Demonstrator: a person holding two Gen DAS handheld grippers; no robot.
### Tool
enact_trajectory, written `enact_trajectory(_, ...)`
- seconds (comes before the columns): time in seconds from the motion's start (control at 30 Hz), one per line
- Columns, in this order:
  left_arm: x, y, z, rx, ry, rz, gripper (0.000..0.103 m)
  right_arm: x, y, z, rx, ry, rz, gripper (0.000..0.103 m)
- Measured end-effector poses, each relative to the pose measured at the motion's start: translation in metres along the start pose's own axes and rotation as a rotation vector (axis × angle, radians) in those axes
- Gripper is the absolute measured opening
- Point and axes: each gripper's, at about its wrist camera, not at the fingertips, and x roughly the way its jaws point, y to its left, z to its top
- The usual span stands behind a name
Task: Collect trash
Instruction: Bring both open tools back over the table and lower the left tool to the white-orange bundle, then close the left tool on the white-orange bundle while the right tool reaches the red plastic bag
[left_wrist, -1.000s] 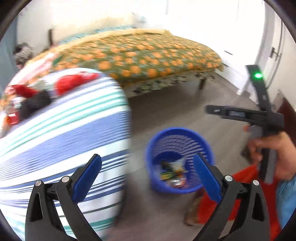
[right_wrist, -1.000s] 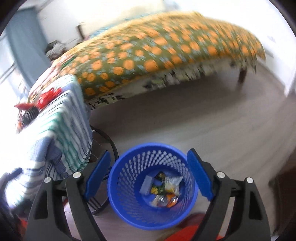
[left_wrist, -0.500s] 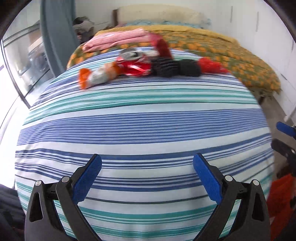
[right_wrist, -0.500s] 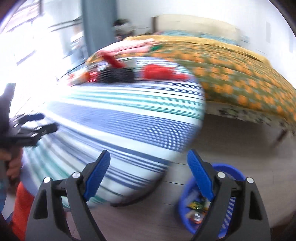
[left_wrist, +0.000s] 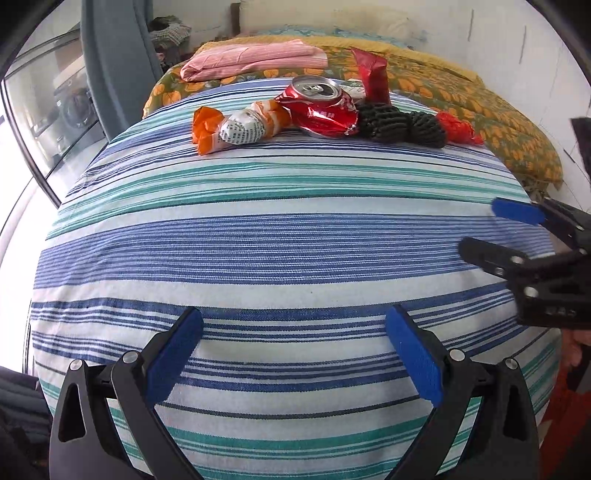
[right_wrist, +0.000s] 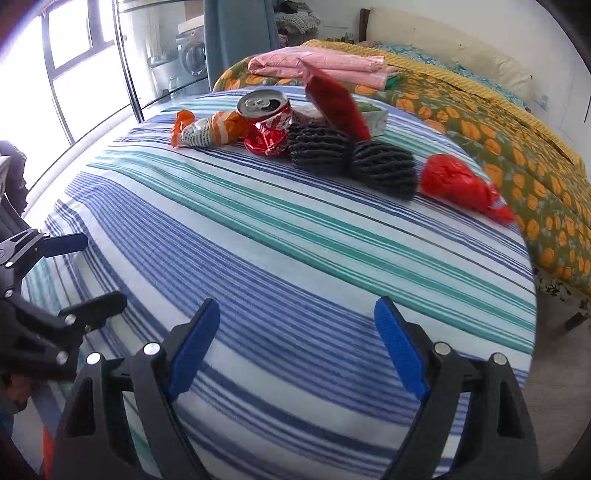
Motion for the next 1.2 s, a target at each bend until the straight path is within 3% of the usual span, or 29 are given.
enact_trajectory(0.13, 0.003, 0.006, 0.006, 0.068, 0.008, -0.034, 0.098, 0.007, 0.003, -0.001, -0.006, -0.008, 0.009, 0.086)
enact_trajectory(0.27, 0.011, 0.019, 0.028, 0.16, -0.017, 0.014, 0.098, 0.007, 0.004, -0.003, -0.002, -0.021, 0.014, 0.086)
enact_trajectory(0.57, 0.044, 0.04, 0.123, 0.354, -0.104, 0.056, 0.098, 0.008, 0.004, -0.003, -0.001, -0.02, 0.015, 0.088)
enact_trajectory(0.73, 0.085, 0.047, 0.16, 0.384, -0.015, -0.059, 0.098, 0.008, 0.004, -0.003, -0.001, -0.02, 0.015, 0.088)
enact_trajectory(0.97, 0.111, 0.058, 0.163, 0.342, 0.021, -0.188, 0.097, 0.008, 0.004, -0.002, -0.001, -0.02, 0.015, 0.088)
enact_trajectory(1.07, 0.106, 0.059, 0.157, 0.34, 0.013, -0.198, 0.078, 0.007, 0.004, -0.003, -0.001, -0.02, 0.016, 0.088)
enact_trajectory(1.1, 0.104, 0.06, 0.156, 0.328, 0.008, -0.196, 0.066, 0.007, 0.005, -0.003, 0.0, -0.02, 0.016, 0.088)
enact_trajectory(1.2, 0.092, 0.065, 0.153, 0.246, -0.008, -0.172, 0.065, 0.007, 0.004, -0.003, -0.001, -0.02, 0.016, 0.088)
